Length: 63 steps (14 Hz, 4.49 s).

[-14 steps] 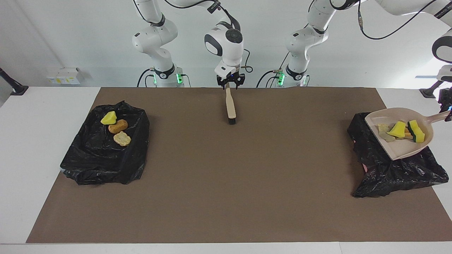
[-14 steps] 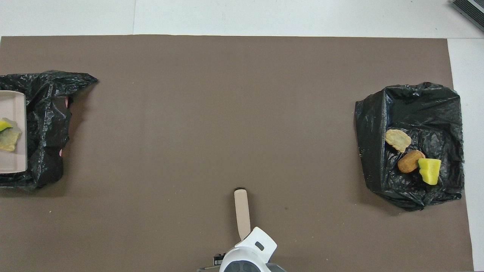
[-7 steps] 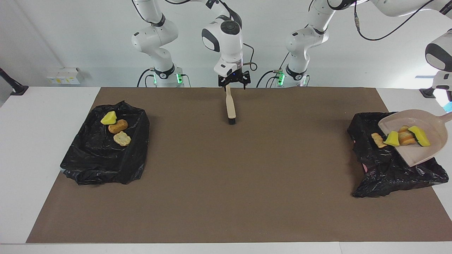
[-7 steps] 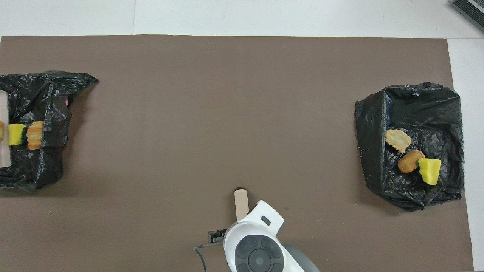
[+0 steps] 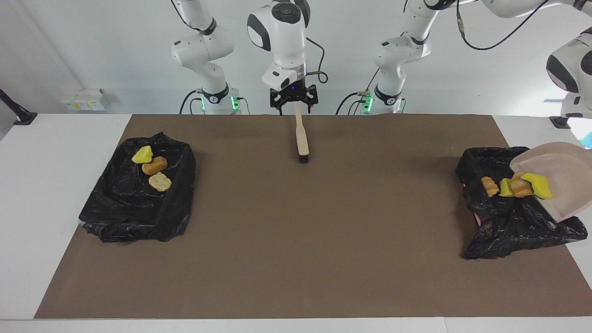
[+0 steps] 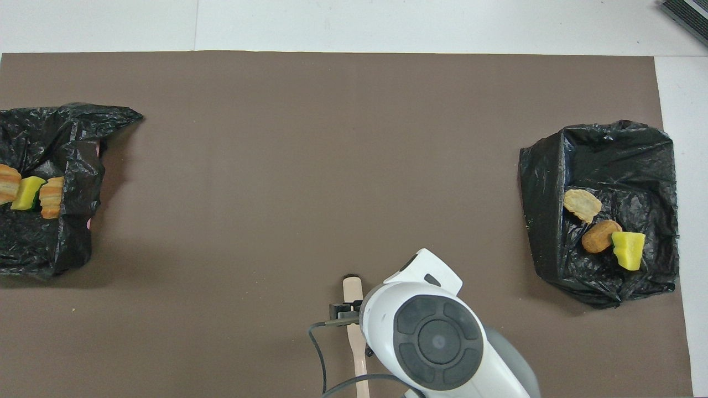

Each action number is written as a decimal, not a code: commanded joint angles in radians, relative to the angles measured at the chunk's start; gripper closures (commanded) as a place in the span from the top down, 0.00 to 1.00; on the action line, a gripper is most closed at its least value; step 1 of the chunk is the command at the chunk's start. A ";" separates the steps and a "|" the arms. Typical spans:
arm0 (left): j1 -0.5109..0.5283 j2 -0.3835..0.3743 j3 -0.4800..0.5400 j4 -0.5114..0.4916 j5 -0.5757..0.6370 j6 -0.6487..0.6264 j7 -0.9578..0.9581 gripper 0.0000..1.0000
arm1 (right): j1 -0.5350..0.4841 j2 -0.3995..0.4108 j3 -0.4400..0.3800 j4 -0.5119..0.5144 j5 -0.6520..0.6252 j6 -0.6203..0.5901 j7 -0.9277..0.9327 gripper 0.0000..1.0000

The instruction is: Sweep and dump trash in bin

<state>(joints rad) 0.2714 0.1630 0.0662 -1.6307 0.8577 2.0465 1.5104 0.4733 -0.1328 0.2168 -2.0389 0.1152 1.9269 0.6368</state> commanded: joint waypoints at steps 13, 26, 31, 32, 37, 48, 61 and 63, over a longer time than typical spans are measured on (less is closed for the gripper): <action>-0.145 -0.082 -0.014 0.091 0.143 -0.298 -0.105 0.00 | -0.252 -0.091 -0.120 0.137 -0.169 -0.218 -0.356 1.00; -0.362 -0.164 -0.037 -0.064 -0.403 -0.489 -0.497 0.00 | -0.298 0.065 -0.456 0.427 -0.152 -0.336 -0.694 1.00; -0.518 -0.198 -0.037 -0.185 -0.622 -0.499 -0.934 0.00 | -0.282 0.033 -0.455 0.390 -0.152 -0.359 -0.683 1.00; -0.562 -0.197 -0.037 -0.202 -0.656 -0.490 -1.041 0.00 | -0.282 0.032 -0.453 0.391 -0.154 -0.367 -0.684 1.00; -0.753 -0.140 -0.037 -0.242 -0.856 -0.380 -1.488 0.00 | -0.282 0.012 -0.447 0.394 -0.155 -0.373 -0.691 1.00; -0.908 0.122 -0.037 -0.112 -0.954 -0.019 -1.912 0.00 | -0.277 0.015 -0.413 0.396 -0.152 -0.358 -0.681 1.00; -0.904 0.167 -0.026 -0.103 -0.930 0.046 -2.135 1.00 | -0.278 0.013 -0.413 0.398 -0.152 -0.373 -0.701 1.00; -0.841 0.139 -0.026 -0.101 -0.930 0.026 -2.133 1.00 | -0.278 0.001 -0.415 0.398 -0.152 -0.399 -0.726 1.00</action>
<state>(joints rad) -0.6214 0.3418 0.0473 -1.7288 -0.0826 2.1144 -0.6276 0.2027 -0.1151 -0.1994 -1.6482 -0.0453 1.5707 -0.0433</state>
